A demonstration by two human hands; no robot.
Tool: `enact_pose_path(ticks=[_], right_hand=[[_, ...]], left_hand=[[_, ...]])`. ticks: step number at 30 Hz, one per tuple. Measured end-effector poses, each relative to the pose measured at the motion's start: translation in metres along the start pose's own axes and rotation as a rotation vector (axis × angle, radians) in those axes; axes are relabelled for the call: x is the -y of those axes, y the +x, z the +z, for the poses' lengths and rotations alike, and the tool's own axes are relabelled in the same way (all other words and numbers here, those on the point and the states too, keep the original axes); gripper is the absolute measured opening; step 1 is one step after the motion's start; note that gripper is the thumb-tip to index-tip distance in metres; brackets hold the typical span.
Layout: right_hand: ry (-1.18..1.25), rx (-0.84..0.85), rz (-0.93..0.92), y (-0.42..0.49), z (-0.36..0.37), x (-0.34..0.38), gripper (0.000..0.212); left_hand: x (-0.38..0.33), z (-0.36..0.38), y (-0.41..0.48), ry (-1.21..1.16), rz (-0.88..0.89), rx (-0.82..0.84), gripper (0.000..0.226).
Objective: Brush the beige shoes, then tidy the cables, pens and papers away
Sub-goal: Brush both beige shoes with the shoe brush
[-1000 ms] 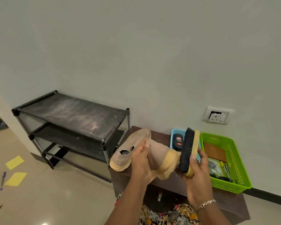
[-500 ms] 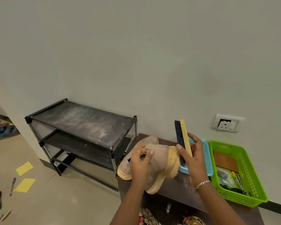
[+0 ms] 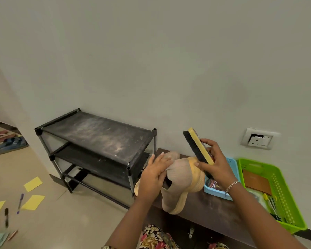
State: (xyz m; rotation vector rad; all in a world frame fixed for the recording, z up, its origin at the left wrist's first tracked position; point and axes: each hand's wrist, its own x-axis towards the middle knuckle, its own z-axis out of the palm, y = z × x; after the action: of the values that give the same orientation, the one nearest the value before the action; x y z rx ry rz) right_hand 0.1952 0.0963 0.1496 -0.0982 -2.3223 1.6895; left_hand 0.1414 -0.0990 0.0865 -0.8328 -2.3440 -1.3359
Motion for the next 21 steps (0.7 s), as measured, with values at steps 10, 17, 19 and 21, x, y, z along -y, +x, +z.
enact_pose_path(ticks=[10, 17, 19, 21], right_hand=[[-0.022, -0.154, -0.003, -0.006, 0.008, -0.010, 0.063], [-0.271, -0.144, -0.054, 0.003, 0.007, -0.004, 0.063], [-0.369, -0.234, -0.109, -0.013, 0.014, 0.000, 0.062], [-0.441, -0.262, -0.172, -0.038, 0.031, 0.003, 0.063]], left_hand=[[-0.007, 0.005, -0.002, 0.154, 0.129, -0.104, 0.026], [-0.010, 0.008, 0.003, 0.252, 0.109, -0.180, 0.027], [-0.013, 0.011, 0.004, 0.245, 0.077, -0.232, 0.029], [-0.018, 0.015, 0.002, 0.184, 0.022, -0.270, 0.028]])
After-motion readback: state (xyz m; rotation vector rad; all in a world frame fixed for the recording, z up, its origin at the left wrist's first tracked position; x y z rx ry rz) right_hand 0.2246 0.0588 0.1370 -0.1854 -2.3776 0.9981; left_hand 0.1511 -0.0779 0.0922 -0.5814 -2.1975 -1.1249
